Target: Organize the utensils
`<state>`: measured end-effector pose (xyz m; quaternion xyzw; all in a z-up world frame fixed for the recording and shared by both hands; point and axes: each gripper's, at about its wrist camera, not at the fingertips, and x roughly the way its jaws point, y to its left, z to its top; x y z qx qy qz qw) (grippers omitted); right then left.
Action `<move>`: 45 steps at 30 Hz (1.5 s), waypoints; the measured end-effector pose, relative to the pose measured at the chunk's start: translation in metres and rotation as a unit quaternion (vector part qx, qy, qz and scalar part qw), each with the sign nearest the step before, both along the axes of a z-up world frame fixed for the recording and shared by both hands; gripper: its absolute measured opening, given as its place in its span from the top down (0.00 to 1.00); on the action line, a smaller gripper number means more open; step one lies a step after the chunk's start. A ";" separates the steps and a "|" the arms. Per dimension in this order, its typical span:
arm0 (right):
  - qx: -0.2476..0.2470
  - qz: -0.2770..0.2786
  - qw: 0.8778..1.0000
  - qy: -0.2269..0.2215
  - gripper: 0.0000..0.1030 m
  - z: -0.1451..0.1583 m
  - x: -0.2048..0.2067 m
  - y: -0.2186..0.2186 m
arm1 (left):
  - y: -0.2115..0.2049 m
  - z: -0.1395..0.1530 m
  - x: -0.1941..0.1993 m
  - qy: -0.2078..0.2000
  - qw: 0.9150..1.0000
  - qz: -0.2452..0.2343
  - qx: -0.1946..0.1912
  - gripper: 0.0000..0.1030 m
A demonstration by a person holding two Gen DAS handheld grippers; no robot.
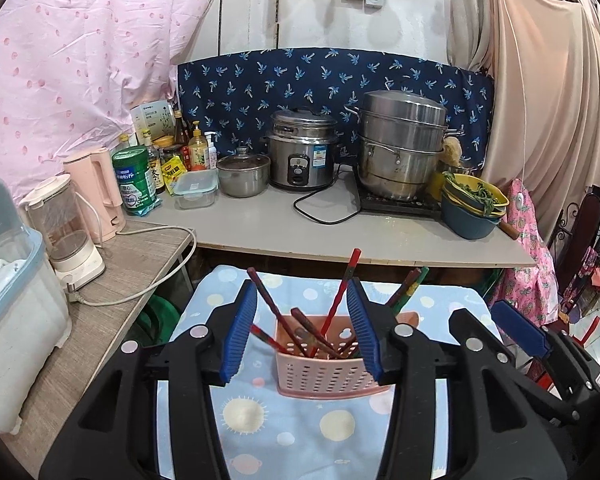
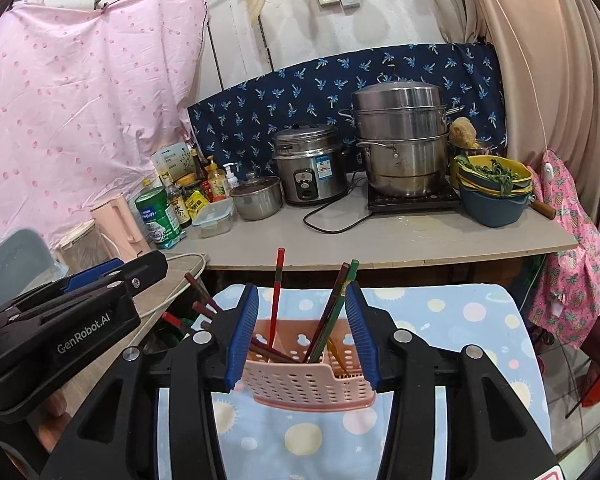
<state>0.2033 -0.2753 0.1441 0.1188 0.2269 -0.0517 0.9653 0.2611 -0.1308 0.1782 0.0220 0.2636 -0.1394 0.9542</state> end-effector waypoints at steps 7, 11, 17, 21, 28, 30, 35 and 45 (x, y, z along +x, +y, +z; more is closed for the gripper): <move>-0.010 -0.007 1.000 0.010 0.52 -0.004 -0.022 0.008 | 0.003 -0.006 -0.020 0.000 1.000 0.003 0.014 0.52; -0.018 -0.010 1.000 0.018 0.52 -0.009 -0.033 0.011 | 0.006 -0.013 -0.031 0.005 1.000 0.005 0.022 0.51; -0.010 -0.011 0.999 0.032 0.52 -0.021 -0.047 0.011 | 0.010 -0.027 -0.045 0.011 0.999 0.010 0.035 0.46; -0.010 -0.015 0.999 0.041 0.48 -0.028 -0.056 0.012 | 0.012 -0.035 -0.054 0.013 0.999 0.012 0.046 0.41; -0.024 -0.023 0.998 0.053 0.37 -0.037 -0.072 0.019 | 0.015 -0.048 -0.067 0.011 0.998 0.026 0.063 0.33; -0.025 -0.022 0.998 0.059 0.37 -0.041 -0.074 0.022 | 0.018 -0.053 -0.070 0.016 0.997 0.029 0.066 0.30; -0.015 -0.023 0.997 0.072 0.35 -0.053 -0.081 0.023 | 0.023 -0.066 -0.074 0.030 0.997 0.032 0.071 0.26; -0.011 -0.025 0.995 0.094 0.22 -0.071 -0.089 0.023 | 0.036 -0.085 -0.076 0.049 0.995 0.043 0.071 0.13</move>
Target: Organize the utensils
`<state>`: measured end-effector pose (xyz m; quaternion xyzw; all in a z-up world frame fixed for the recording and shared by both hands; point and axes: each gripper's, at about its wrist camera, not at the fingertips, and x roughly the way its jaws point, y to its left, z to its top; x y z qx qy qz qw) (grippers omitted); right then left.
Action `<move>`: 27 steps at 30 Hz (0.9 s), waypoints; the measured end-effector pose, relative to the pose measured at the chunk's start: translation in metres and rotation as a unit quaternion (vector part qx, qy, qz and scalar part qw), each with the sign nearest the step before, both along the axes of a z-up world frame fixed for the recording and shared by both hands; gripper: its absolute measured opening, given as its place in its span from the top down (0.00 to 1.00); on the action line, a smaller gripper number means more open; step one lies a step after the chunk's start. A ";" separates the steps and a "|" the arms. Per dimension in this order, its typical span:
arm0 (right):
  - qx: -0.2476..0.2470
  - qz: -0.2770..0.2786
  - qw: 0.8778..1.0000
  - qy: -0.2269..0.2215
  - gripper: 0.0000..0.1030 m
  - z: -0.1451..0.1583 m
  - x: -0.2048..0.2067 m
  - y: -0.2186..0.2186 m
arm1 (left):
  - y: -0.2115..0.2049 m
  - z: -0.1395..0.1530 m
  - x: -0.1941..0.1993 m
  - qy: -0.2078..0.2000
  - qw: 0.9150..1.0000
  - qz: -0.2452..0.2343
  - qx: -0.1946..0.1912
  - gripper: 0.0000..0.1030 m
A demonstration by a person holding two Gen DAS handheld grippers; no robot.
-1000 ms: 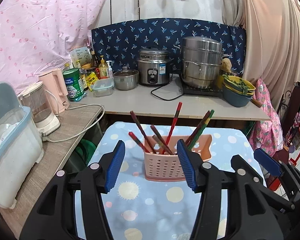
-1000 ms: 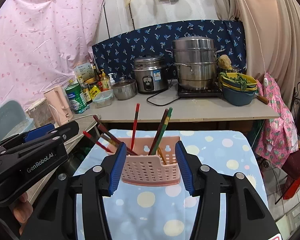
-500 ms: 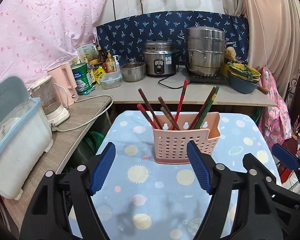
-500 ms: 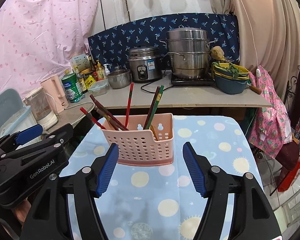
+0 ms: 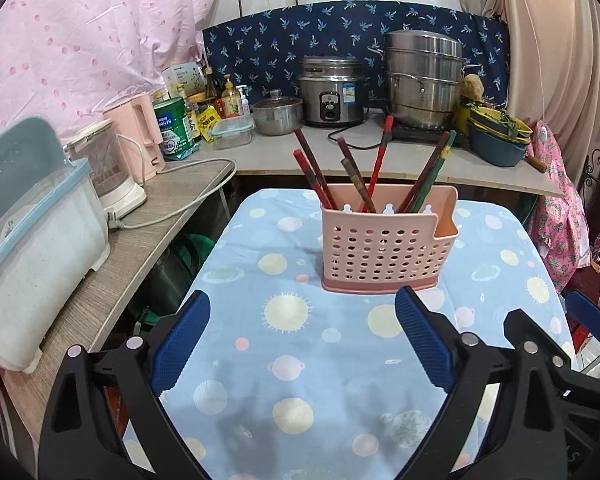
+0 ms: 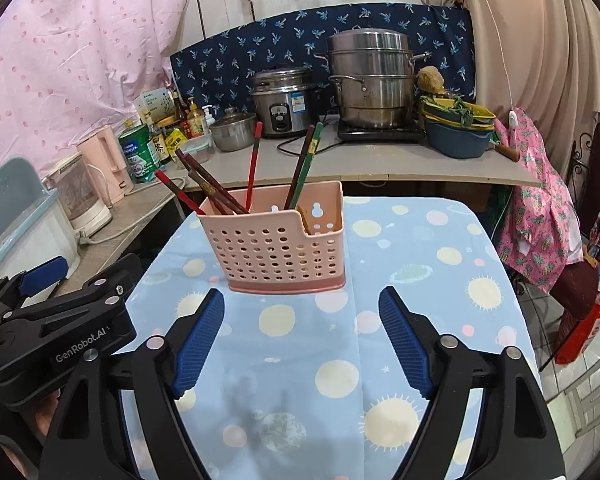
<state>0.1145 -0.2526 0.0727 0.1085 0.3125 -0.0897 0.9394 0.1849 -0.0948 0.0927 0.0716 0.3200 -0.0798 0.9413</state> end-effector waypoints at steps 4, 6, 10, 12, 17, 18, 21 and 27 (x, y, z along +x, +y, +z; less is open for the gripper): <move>-0.006 -0.002 1.000 0.008 0.19 -0.005 0.000 0.002 | 0.001 -0.008 0.000 0.009 1.000 0.000 0.004 0.11; -0.012 -0.004 1.000 0.010 0.19 -0.007 0.000 0.003 | 0.002 -0.012 0.001 0.014 1.000 0.001 0.004 0.11; -0.019 -0.004 1.000 0.016 0.18 -0.011 0.001 0.005 | 0.004 -0.019 0.003 0.024 1.000 0.006 0.001 0.10; -0.020 -0.005 1.000 0.017 0.17 -0.012 0.002 0.006 | 0.004 -0.021 0.004 0.028 1.000 0.007 -0.001 0.09; -0.029 -0.012 0.999 0.021 0.06 -0.017 0.005 0.004 | 0.007 -0.026 0.008 0.038 0.999 0.009 -0.006 0.08; -0.030 -0.012 0.999 0.023 0.06 -0.018 0.006 0.004 | 0.007 -0.026 0.009 0.038 0.999 0.009 -0.004 0.08; -0.033 -0.016 0.999 0.024 0.06 -0.020 0.008 0.004 | 0.006 -0.029 0.012 0.043 0.999 0.008 -0.002 0.08; -0.035 -0.019 0.999 0.031 0.06 -0.024 0.015 0.003 | 0.003 -0.033 0.018 0.045 0.999 0.005 0.005 0.08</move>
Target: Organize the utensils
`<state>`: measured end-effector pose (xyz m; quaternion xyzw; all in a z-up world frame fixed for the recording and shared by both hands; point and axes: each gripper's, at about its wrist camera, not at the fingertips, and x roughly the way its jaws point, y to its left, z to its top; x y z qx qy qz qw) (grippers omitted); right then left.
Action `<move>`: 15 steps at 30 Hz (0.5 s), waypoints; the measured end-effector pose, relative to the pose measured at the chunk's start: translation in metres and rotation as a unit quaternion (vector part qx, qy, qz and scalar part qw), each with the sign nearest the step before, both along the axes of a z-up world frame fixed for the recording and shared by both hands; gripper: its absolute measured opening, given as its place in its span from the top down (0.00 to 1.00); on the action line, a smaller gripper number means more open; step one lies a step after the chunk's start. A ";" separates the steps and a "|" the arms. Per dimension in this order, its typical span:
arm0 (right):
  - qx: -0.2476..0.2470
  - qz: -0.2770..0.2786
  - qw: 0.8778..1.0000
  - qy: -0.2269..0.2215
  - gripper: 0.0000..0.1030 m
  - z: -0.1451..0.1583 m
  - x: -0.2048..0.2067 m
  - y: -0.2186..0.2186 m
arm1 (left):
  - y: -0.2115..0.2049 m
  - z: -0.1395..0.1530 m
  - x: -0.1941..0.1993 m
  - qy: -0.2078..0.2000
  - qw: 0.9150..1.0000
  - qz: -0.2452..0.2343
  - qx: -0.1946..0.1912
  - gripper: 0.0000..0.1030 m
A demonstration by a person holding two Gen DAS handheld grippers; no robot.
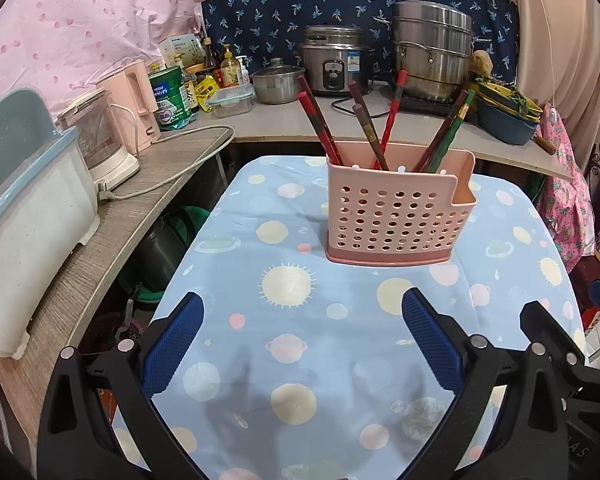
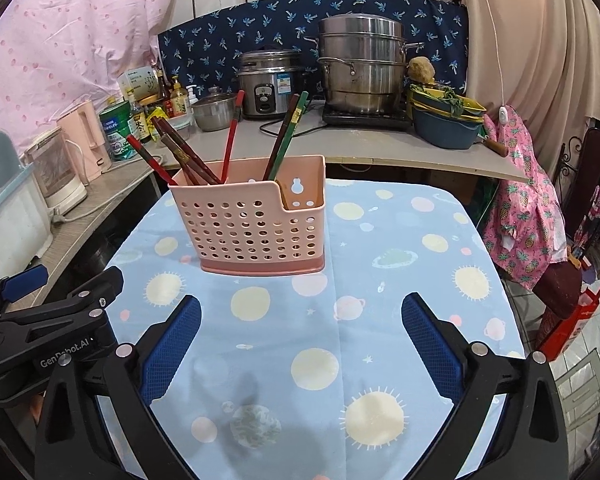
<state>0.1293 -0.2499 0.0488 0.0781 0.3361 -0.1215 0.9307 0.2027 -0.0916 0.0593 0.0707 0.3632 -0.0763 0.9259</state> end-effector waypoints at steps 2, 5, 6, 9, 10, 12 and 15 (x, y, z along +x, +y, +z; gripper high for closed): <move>0.001 -0.001 1.000 0.002 0.06 -0.002 0.002 -0.001 | 0.000 -0.001 0.003 0.003 1.000 0.000 -0.002 0.07; 0.002 -0.003 1.000 0.005 0.06 -0.005 0.005 -0.003 | 0.000 -0.003 0.006 0.005 1.000 0.002 -0.002 0.07; 0.002 -0.003 1.000 0.006 0.06 -0.005 0.006 -0.003 | 0.000 -0.004 0.008 0.006 1.000 0.003 -0.002 0.07; 0.002 -0.006 1.000 0.008 0.06 -0.008 0.009 -0.006 | -0.001 -0.007 0.013 0.010 1.000 0.007 -0.002 0.07; 0.003 -0.006 1.000 0.010 0.06 -0.009 0.010 -0.007 | -0.001 -0.008 0.014 0.011 1.000 0.007 -0.003 0.07; 0.004 -0.008 1.000 0.012 0.06 -0.011 0.012 -0.009 | -0.002 -0.010 0.018 0.014 1.000 0.009 -0.001 0.07; 0.005 -0.010 1.000 0.015 0.06 -0.013 0.015 -0.011 | -0.003 -0.013 0.021 0.018 1.000 0.011 -0.002 0.07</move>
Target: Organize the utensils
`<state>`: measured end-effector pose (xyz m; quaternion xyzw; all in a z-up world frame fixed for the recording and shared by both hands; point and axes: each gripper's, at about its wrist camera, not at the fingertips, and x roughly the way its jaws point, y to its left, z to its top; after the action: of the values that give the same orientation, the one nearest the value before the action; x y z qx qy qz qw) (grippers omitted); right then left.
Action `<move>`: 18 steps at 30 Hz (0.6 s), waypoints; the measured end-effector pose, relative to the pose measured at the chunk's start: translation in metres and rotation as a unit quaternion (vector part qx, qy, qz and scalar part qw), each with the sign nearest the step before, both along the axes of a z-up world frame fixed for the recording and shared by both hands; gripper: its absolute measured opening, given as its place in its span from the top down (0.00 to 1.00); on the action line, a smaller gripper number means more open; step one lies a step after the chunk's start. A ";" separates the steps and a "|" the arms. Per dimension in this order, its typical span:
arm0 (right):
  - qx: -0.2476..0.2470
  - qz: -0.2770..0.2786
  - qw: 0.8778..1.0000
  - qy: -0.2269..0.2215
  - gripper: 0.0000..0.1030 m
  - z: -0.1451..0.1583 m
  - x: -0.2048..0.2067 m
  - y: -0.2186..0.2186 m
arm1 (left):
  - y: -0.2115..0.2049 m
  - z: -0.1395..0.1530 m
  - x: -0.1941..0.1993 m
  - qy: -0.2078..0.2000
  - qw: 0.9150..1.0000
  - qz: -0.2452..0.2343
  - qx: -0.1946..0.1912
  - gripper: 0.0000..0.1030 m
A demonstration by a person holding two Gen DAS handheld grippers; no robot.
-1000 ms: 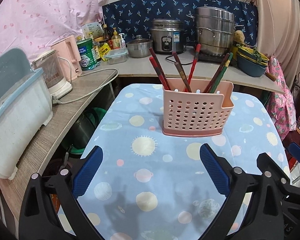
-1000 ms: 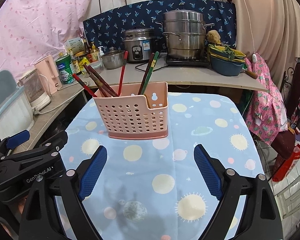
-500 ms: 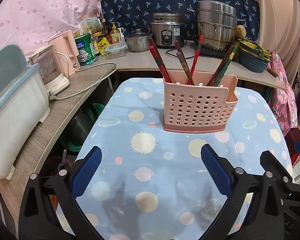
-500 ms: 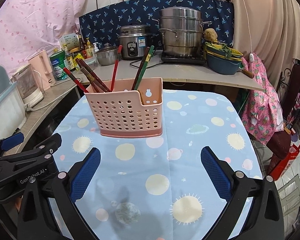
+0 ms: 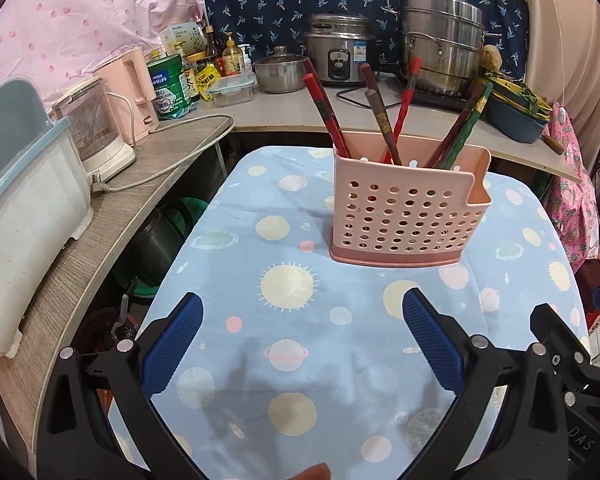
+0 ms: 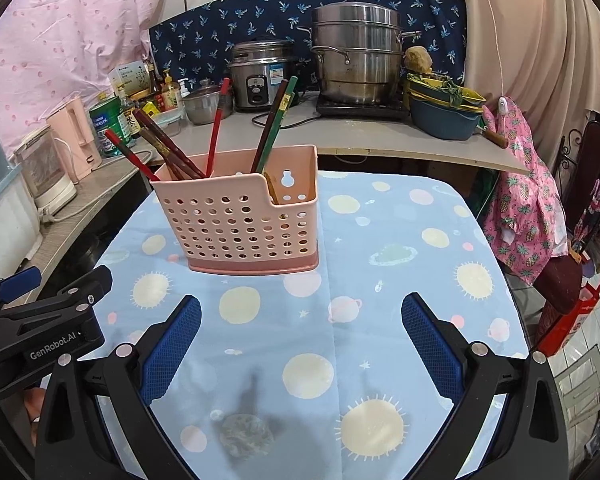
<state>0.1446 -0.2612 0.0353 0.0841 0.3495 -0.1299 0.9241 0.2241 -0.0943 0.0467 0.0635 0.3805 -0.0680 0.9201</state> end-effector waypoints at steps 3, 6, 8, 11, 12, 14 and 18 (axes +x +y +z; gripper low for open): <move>0.001 0.000 1.000 0.002 0.06 -0.003 0.003 -0.001 | 0.000 -0.002 0.004 0.002 1.000 0.001 0.001 0.07; 0.001 0.000 1.000 0.004 0.06 -0.004 0.005 -0.002 | -0.001 -0.004 0.007 0.003 1.000 0.002 0.003 0.07; 0.001 0.000 1.000 0.005 0.06 -0.005 0.006 -0.002 | -0.001 -0.005 0.009 0.005 1.000 0.003 0.003 0.07; 0.001 -0.001 1.000 0.007 0.06 -0.007 0.009 -0.003 | -0.002 -0.007 0.012 0.008 1.000 0.003 0.003 0.07; 0.001 -0.001 1.000 0.007 0.06 -0.008 0.010 -0.003 | -0.002 -0.008 0.013 0.008 1.000 0.003 0.004 0.07; 0.002 -0.001 1.000 0.008 0.06 -0.009 0.012 -0.004 | -0.003 -0.009 0.015 0.009 1.000 0.003 0.005 0.07; 0.003 0.000 1.000 0.012 0.06 -0.012 0.015 -0.004 | -0.005 -0.012 0.017 0.011 1.000 0.001 0.008 0.07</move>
<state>0.1598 -0.2656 0.0229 0.0858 0.3612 -0.1300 0.9194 0.2415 -0.0995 0.0344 0.0697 0.3910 -0.0647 0.9155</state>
